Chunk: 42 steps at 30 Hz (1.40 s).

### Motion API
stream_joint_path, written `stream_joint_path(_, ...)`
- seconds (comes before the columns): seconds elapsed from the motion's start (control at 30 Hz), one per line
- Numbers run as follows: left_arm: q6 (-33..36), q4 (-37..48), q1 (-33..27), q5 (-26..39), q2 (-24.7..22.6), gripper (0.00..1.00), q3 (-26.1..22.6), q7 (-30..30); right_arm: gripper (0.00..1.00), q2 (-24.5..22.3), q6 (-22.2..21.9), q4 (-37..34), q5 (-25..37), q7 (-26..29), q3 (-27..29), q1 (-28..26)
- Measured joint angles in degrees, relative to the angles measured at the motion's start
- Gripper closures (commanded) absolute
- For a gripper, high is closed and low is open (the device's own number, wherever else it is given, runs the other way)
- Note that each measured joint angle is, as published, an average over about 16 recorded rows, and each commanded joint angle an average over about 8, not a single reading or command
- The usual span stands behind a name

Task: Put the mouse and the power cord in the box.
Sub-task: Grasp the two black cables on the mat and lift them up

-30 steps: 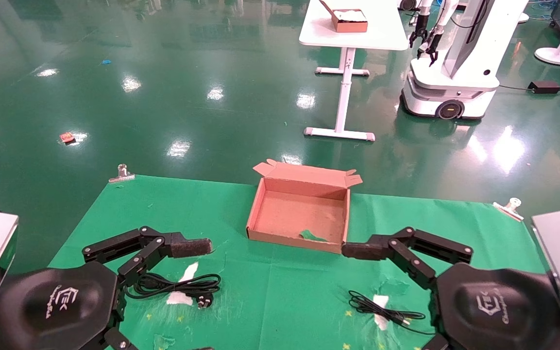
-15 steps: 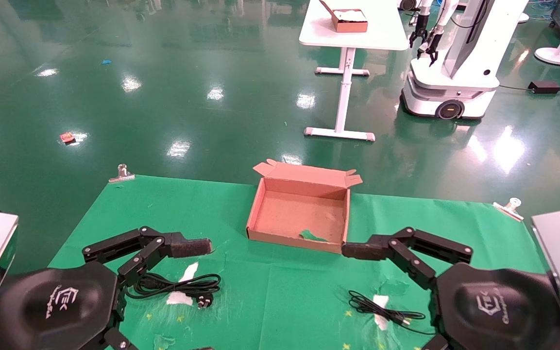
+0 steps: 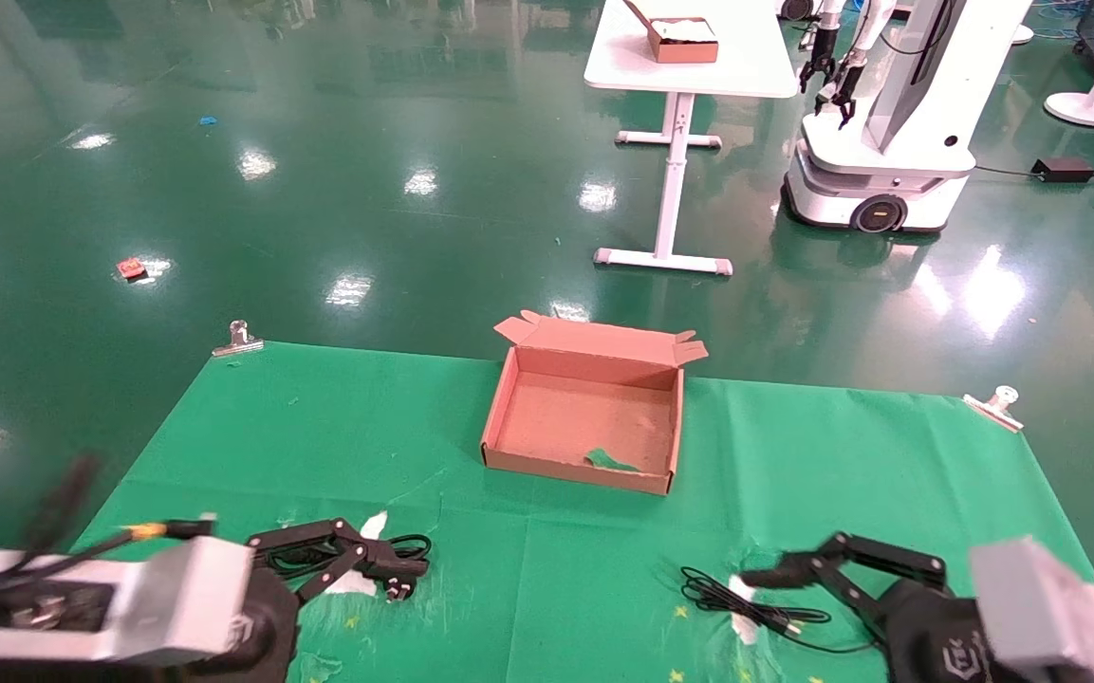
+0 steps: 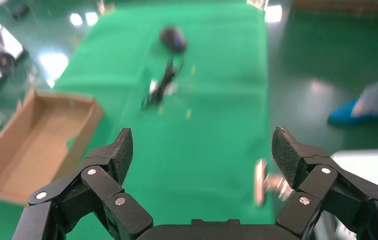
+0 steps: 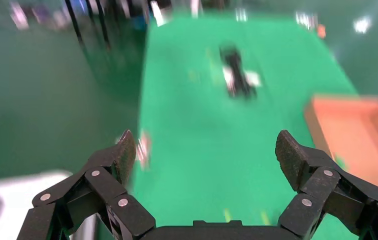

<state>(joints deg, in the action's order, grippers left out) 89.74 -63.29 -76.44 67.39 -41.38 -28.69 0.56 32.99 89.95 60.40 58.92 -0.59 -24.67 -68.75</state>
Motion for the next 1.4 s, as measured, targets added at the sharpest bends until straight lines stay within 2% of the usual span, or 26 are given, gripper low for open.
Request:
stream_joint_path(0.27, -2.2, 17.1, -8.7, 13.2, -8.0, 0.0, -7.6, -10.7, 0.0, 4.4, -4.0, -14.2, 15.1, -11.2, -7.1, -8.1)
stream_joint_path(0.53, -11.3, 35.0, -15.2, 24.4, -15.9, 0.0, -12.7, -21.2, 0.0, 13.3, -10.4, -29.5, 27.7, -21.5, -12.4, -15.3)
stream_joint_path(0.83, -24.2, 48.6, -18.3, 30.7, -22.4, 0.0, -15.0, -28.8, 0.0, 21.4, -15.3, -43.5, 33.1, -30.6, -15.2, -19.6)
stream_joint_path(1.03, -28.8, 53.8, -19.2, 31.9, -24.8, 0.0, -15.5, -32.2, 0.0, 24.4, -17.3, -49.8, 33.7, -34.8, -15.5, -21.0)
stream_joint_path(1.07, -29.3, 54.4, -19.4, 32.1, -25.1, 0.0, -15.6, -32.8, 0.03, 24.8, -17.6, -50.6, 33.8, -35.4, -15.5, -21.2)
stream_joint_path(1.1, -29.7, 55.0, -19.5, 32.2, -25.4, 0.0, -15.7, -33.3, 0.11, 25.1, -17.8, -51.4, 33.8, -35.9, -15.5, -21.3)
stream_joint_path(1.23, -30.6, 57.0, -20.0, 32.7, -26.1, 0.0, -16.0, -35.2, 0.61, 26.1, -18.6, -54.0, 33.7, -37.7, -15.4, -21.8)
stream_joint_path(1.3, -30.8, 57.8, -20.3, 32.9, -26.4, 0.13, -16.1, -36.1, 0.86, 26.4, -18.8, -55.0, 33.6, -38.3, -15.4, -22.1)
stream_joint_path(1.33, -30.8, 58.1, -20.4, 33.0, -26.5, 0.26, -16.2, -36.4, 0.96, 26.6, -18.9, -55.4, 33.6, -38.6, -15.3, -22.2)
stream_joint_path(1.37, -30.9, 58.4, -20.5, 33.1, -26.6, 0.38, -16.2, -36.8, 1.0, 26.7, -19.0, -55.8, 33.5, -38.9, -15.3, -22.3)
stream_joint_path(1.4, -30.9, 58.6, -20.6, 33.2, -26.7, 0.51, -16.3, -37.1, 1.0, 26.8, -19.1, -56.2, 33.5, -39.1, -15.3, -22.3)
